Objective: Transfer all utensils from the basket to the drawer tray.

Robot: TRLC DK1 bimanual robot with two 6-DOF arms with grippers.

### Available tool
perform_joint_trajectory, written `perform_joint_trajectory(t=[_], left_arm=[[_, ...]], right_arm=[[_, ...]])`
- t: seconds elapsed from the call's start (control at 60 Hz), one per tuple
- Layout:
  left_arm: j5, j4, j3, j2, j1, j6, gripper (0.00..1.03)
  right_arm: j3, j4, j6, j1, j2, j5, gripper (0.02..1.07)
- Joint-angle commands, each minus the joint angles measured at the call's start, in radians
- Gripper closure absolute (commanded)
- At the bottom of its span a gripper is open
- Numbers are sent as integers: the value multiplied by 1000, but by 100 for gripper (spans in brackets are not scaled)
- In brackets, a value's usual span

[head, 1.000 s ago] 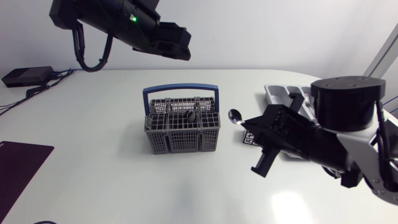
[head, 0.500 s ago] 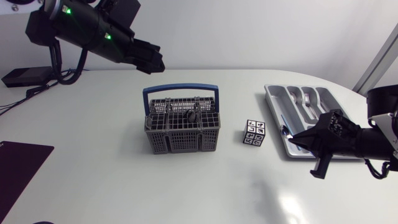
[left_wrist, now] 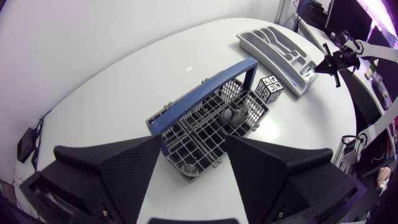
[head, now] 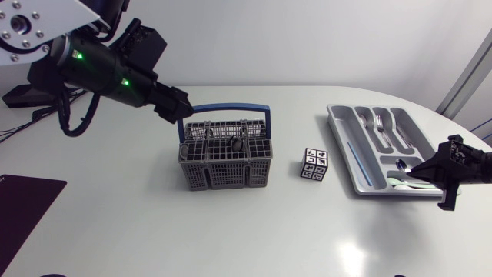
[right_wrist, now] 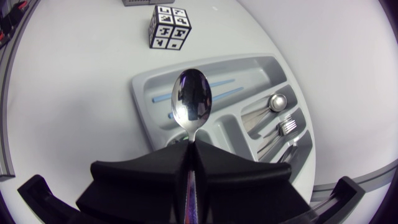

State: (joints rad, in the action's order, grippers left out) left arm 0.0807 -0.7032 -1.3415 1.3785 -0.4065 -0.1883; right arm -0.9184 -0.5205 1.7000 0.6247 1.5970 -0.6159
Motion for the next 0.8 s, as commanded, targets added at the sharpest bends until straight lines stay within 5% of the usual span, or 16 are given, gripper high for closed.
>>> perform_joint_trajectory(t=[0.0,0.433,0.683,0.783], left_arm=[[-1,18,42,-24,8,-26,30],[-1,68,163,-70,-2,-63,30],[-1,87,209,-102,0,-74,30],[-1,93,232,-119,1,-83,30]], right_arm=[[-33,-15,86,9,57,21,101],[-7,139,151,1,152,171,88],[23,192,130,-8,86,196,52],[32,165,69,-36,12,189,48]])
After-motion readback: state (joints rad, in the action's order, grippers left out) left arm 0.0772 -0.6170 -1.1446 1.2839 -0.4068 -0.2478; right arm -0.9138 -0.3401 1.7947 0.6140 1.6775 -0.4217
